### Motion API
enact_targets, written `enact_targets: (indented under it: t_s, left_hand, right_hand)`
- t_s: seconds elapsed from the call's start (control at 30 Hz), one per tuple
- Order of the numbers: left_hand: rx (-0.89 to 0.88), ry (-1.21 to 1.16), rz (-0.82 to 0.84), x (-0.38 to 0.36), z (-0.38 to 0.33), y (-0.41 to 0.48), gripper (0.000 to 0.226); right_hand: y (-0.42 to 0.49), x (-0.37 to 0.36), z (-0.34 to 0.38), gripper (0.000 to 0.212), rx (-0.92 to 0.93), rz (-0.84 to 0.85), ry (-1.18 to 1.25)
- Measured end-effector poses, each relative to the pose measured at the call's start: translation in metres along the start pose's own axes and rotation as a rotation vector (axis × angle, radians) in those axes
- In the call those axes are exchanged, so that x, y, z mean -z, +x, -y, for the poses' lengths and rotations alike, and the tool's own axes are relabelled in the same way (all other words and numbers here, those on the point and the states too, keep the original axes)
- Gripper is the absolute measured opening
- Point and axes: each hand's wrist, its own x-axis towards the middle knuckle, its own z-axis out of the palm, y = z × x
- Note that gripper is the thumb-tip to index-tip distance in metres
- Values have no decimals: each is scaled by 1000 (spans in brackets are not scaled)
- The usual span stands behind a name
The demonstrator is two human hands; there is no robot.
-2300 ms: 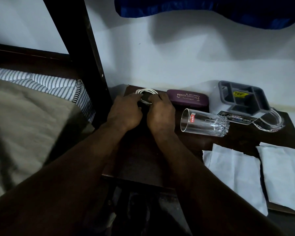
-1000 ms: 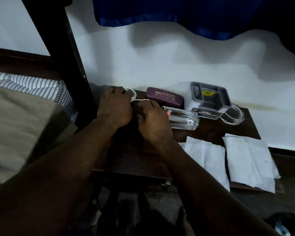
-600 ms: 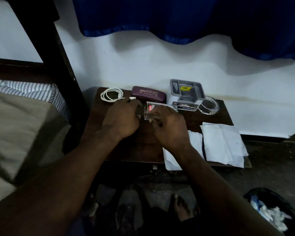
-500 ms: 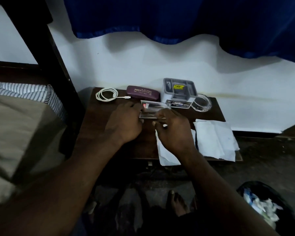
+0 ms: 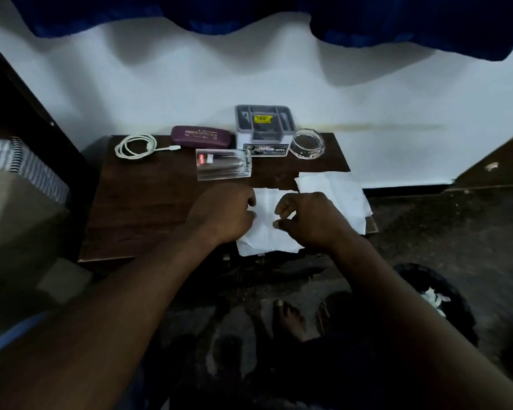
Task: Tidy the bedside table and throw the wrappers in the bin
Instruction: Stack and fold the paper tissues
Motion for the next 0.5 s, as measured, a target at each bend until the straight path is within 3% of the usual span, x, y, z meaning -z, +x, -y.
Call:
enact_targets:
  t_s: [0.5]
  left_hand:
    - [-43, 208, 61, -16, -10, 49, 30]
  right_hand:
    - [44, -5, -24, 20, -22, -48, -56]
